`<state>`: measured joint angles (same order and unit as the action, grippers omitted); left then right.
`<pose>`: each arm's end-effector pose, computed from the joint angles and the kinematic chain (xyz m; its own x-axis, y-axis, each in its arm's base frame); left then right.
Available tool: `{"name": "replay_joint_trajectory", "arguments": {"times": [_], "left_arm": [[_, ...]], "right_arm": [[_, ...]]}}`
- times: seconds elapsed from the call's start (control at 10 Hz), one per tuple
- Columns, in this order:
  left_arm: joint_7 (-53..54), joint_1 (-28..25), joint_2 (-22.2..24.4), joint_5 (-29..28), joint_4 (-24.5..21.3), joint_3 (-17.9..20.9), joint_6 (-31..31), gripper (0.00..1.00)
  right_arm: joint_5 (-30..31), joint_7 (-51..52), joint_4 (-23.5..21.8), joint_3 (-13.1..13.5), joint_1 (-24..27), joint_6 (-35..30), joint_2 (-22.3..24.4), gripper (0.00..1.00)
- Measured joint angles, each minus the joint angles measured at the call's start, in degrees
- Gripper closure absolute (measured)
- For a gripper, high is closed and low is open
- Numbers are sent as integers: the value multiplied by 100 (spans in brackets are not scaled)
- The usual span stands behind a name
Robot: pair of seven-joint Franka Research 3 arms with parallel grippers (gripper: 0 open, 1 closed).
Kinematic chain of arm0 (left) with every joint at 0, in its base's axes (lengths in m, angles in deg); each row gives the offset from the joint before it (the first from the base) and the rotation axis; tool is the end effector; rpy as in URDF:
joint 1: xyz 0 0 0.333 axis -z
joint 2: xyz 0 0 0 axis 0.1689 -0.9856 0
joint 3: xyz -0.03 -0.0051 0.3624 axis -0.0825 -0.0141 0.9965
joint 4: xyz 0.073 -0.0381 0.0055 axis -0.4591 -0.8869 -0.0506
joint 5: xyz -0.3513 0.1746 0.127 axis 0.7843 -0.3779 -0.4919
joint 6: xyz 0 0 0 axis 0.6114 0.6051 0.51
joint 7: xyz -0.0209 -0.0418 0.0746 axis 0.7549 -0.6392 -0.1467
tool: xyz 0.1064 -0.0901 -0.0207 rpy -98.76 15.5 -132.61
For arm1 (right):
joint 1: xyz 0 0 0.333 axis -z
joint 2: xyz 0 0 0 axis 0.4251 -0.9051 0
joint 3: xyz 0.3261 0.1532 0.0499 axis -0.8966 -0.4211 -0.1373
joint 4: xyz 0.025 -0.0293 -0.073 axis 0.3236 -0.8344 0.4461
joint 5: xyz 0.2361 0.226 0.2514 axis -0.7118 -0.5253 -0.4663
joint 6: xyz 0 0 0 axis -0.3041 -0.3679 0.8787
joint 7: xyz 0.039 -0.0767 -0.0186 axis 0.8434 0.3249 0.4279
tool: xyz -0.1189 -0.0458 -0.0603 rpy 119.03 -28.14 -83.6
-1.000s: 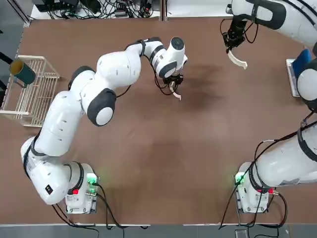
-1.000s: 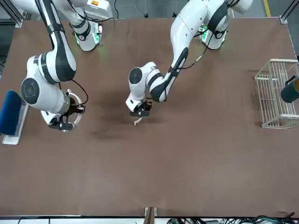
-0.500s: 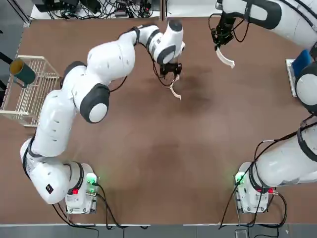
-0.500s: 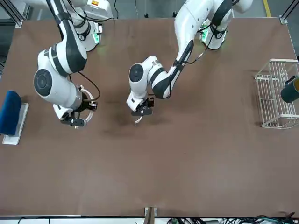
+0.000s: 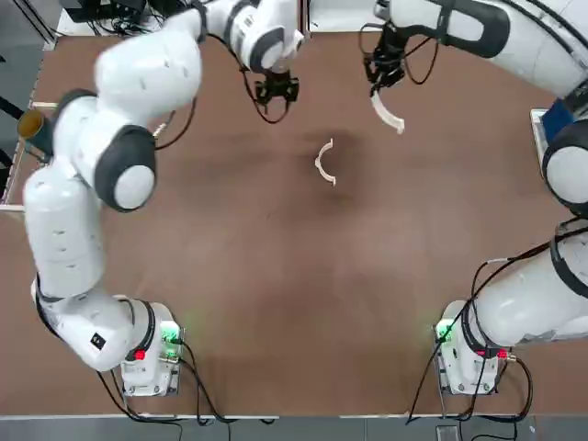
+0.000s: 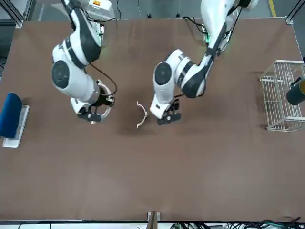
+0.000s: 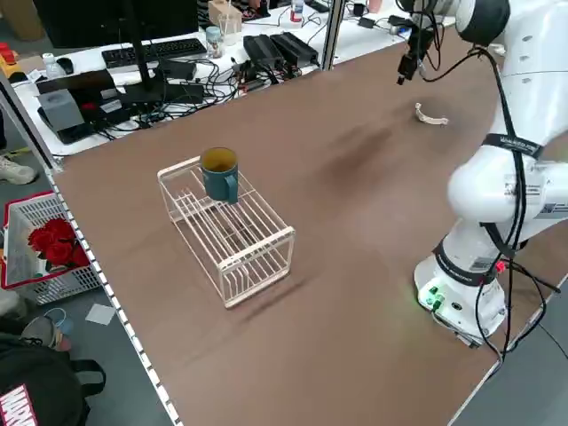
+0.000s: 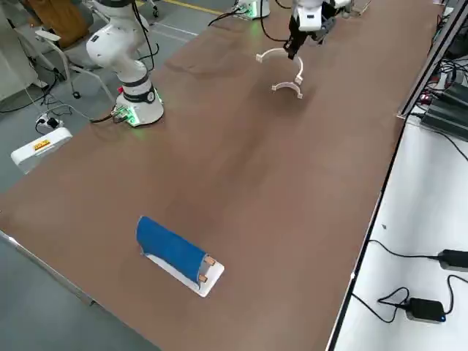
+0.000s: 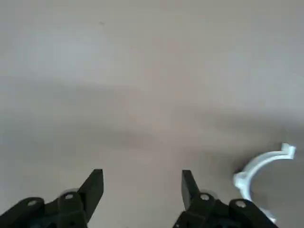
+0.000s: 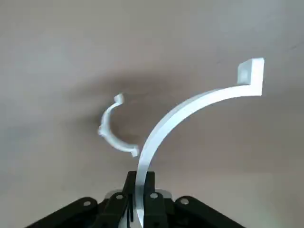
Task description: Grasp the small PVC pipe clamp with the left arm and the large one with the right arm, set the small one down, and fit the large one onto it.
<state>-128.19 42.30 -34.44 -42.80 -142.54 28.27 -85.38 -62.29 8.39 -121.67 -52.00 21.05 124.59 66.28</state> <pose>0.5678 -0.4553 0.3643 0.9876 0.1559 0.0192 0.1571 -0.9806 -0.1177 0.5739 0.3162 0.4368 0.9631 -0.1761 -0.2033 -0.2125 -0.9617 -0.1734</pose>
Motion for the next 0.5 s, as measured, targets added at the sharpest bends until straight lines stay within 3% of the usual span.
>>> {"name": "replay_joint_trajectory", "arguments": {"times": [0.1, 0.3, 0.5], "left_arm": [[89, -246, 458, -144, -405, -2, -2, 22], [632, -770, 1161, -202, -814, -4, 94, 15], [1471, -1351, 1612, -152, -924, -8, 500, 7]], "right_arm": [[39, -439, 80, -148, -189, 321, -200, 90], [468, -957, 286, -193, -721, 772, -788, 90], [1175, -1618, 1026, -192, -1358, 852, -1671, 90]]}}
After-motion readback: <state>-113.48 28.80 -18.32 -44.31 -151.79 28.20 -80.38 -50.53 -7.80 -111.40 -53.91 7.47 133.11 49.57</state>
